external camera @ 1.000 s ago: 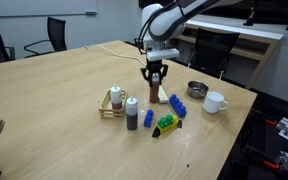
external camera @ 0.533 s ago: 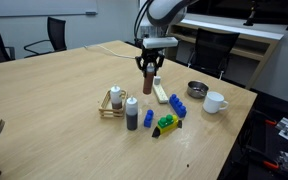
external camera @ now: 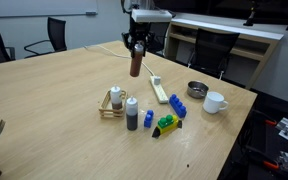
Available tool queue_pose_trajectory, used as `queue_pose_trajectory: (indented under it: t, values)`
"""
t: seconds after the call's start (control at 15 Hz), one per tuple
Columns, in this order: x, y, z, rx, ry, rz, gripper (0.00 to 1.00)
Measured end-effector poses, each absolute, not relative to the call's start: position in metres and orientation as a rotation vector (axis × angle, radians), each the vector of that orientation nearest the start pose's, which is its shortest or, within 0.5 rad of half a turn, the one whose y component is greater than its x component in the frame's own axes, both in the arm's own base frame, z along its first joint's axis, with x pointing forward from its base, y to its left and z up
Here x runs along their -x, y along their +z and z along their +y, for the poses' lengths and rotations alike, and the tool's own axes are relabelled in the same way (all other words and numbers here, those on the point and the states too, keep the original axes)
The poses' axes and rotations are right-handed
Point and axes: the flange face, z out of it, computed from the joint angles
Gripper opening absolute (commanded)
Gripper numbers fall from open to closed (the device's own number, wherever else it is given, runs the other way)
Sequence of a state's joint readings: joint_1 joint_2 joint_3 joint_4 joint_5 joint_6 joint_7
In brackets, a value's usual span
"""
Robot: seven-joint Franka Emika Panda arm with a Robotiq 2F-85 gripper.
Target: Put the sauce bottle on the right inside the box
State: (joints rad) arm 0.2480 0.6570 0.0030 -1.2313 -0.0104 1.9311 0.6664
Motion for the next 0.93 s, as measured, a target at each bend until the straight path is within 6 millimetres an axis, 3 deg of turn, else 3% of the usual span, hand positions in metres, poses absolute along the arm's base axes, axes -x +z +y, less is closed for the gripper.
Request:
queue_pose_trajectory:
  t: [0.2, 0.6, 0.93]
  values:
    - [-0.73, 0.388, 0.2, 3.083, -0.096, 0.573, 0.28]
    - [-0.755, 0.354, 0.21, 3.108, -0.091, 0.449, 0.28]
    - [-0.759, 0.342, 0.226, 3.122, -0.061, 0.361, 0.28]
